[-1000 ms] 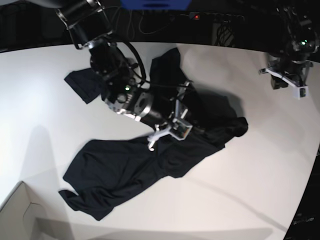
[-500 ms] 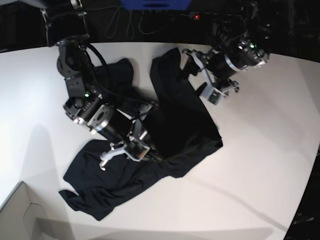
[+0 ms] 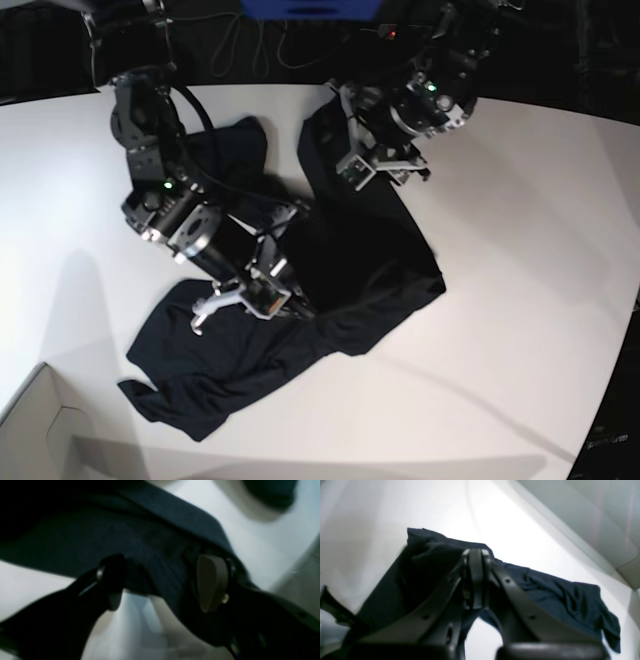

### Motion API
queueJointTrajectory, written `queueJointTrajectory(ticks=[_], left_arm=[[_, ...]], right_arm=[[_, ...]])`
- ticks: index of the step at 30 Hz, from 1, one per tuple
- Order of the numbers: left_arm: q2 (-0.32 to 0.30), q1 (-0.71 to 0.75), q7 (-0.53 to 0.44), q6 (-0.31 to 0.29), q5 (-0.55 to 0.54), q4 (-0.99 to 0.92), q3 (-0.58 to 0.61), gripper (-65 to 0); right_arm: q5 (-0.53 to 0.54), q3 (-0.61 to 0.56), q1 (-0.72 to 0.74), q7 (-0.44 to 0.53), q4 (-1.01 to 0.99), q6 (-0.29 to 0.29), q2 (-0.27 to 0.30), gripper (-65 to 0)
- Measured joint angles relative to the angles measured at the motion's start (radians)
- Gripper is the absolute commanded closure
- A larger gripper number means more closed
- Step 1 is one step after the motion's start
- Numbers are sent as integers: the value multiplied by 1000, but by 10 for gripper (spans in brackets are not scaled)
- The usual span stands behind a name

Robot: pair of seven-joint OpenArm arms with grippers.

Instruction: Layout the t-shirt on the table in an organized manner, then fold the t-shirt properly

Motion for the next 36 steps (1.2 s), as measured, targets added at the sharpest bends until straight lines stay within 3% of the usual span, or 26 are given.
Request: queueJointTrajectory(ticks=[2, 3, 6, 8, 11, 13, 19, 23, 28, 33, 36], left_arm=[[28, -5, -31, -2, 56, -26, -1, -424], [41, -11, -35, -5, 77, -34, -3, -389], [68, -42, -62, -19, 124, -76, -4, -180], [76, -66, -82, -24, 143, -104, -15, -2], [85, -85, -89, -21, 156, -123, -113, -22], [85, -96, -92, -19, 151, -131, -205, 0], [7, -164, -71, 3, 193, -189, -422, -1], [-36, -277, -30, 3, 215, -290, -471, -1], [-47, -465, 40, -10, 235, -428, -490, -1], [-61, -730, 17, -7, 230, -542, -483, -1], [-69, -859, -64, -2, 238, -631, -484, -1]], right_arm=[[2, 0, 2, 5, 2, 0, -1, 0], [1, 0, 2, 4, 2, 0, 0, 0], [2, 0, 1, 2, 2, 0, 0, 0], [1, 13, 0, 2, 2, 0, -3, 0], [2, 47, 0, 1, 2, 0, -3, 0], [2, 83, 0, 1, 1, 0, -3, 0], [0, 154, -2, 1, 31, 1, -2, 0], [3, 159, -30, 7, 79, 1, -3, 0], [2, 154, -122, 6, 113, 2, -2, 0], [1, 138, -225, 10, 139, 0, -11, 0], [1, 129, -274, 9, 139, 3, -23, 0]])
